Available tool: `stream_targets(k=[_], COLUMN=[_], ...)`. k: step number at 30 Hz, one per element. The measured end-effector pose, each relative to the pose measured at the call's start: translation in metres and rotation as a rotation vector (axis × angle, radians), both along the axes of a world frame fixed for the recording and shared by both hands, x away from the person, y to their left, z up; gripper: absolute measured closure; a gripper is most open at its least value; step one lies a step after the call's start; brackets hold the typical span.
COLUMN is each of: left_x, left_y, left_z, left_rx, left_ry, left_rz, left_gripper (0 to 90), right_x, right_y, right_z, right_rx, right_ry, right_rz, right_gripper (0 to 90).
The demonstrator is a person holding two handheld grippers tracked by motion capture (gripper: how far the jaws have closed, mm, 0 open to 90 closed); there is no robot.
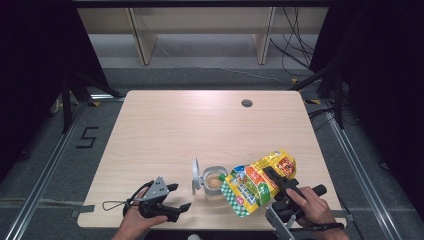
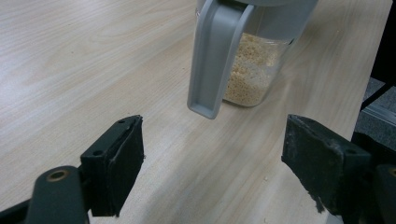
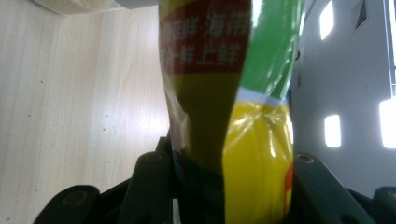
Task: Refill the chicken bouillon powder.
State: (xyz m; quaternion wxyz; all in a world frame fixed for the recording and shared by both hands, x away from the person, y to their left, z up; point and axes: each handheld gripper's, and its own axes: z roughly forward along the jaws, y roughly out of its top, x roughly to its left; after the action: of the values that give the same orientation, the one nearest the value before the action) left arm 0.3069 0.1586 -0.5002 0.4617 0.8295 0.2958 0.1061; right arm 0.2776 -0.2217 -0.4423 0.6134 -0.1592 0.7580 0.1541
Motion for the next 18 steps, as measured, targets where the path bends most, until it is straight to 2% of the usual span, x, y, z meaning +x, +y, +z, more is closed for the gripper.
stream_targets(k=[1, 2, 3, 4, 5, 7, 8, 9, 10, 11, 12, 13, 15, 16, 17, 18], left_x=[0.000, 0.001, 0.000, 0.000, 0.000, 0.000, -0.001, -0.001, 0.000, 0.000, 0.000, 0.000, 0.000, 0.000, 0.000, 0.000], left_y=[0.000, 0.001, -0.001, 0.000, -0.001, 0.000, -0.001, -0.001, 0.000, 0.000, 0.000, 0.000, 0.000, 0.000, 0.000, 0.000], left_z=[0.000, 0.000, 0.000, 0.000, 0.000, 0.000, 0.000, 0.000, 0.000, 0.000, 0.000, 0.000, 0.000, 0.001, 0.001, 0.000], left_rx=[-0.007, 0.004, -0.019, -0.019, -0.019, -0.009, -0.022, -0.021, -0.012, -0.013, -0.013, -0.013, -0.014, -0.014, -0.015, -0.015], left_ry=[-0.009, -0.015, -0.009, -0.009, -0.010, -0.012, 0.009, 0.007, -0.007, -0.012, -0.011, -0.012, -0.012, -0.012, -0.012, -0.012], left_rz=[-0.006, -0.012, -0.006, -0.006, -0.006, -0.010, 0.007, 0.004, -0.005, -0.010, -0.009, -0.009, -0.009, -0.010, -0.010, -0.010], left_gripper=[20.2, 20.2, 20.2, 20.2, 20.2, 20.2, 20.2, 20.2, 20.2, 20.2, 20.2, 20.2, 20.2, 20.2, 20.2, 20.2], right_x=[0.001, -0.001, -0.001, -0.001, 0.000, 0.000, -0.001, -0.001, -0.001, -0.001, -0.002, -0.002, 0.000, 0.001, 0.002, 0.002], right_y=[0.000, -0.001, -0.002, -0.002, -0.004, -0.005, -0.006, -0.006, -0.006, -0.007, -0.008, -0.008, -0.009, -0.010, -0.011, -0.012], right_z=[-0.001, -0.005, -0.005, -0.002, -0.004, -0.002, -0.006, -0.007, -0.007, -0.002, -0.008, -0.008, -0.009, -0.008, -0.009, -0.010], right_rx=[0.001, 0.045, 0.048, 0.034, 0.056, 0.043, 0.090, 0.101, 0.105, 0.069, 0.142, 0.142, 0.179, 0.176, 0.197, 0.229], right_ry=[0.003, 0.041, 0.038, 0.024, 0.044, 0.035, 0.064, 0.070, 0.077, 0.056, 0.104, 0.110, 0.136, 0.142, 0.159, 0.172], right_rz=[0.004, -0.029, -0.022, -0.012, -0.014, -0.009, -0.024, -0.022, -0.020, -0.001, -0.023, -0.022, -0.007, -0.006, 0.008, -0.008], right_gripper=[66.2, 66.2, 66.2, 66.3, 66.3, 66.4, 66.4, 66.5, 66.5, 66.6, 66.6, 66.6, 66.7, 66.8, 67.0, 67.3])
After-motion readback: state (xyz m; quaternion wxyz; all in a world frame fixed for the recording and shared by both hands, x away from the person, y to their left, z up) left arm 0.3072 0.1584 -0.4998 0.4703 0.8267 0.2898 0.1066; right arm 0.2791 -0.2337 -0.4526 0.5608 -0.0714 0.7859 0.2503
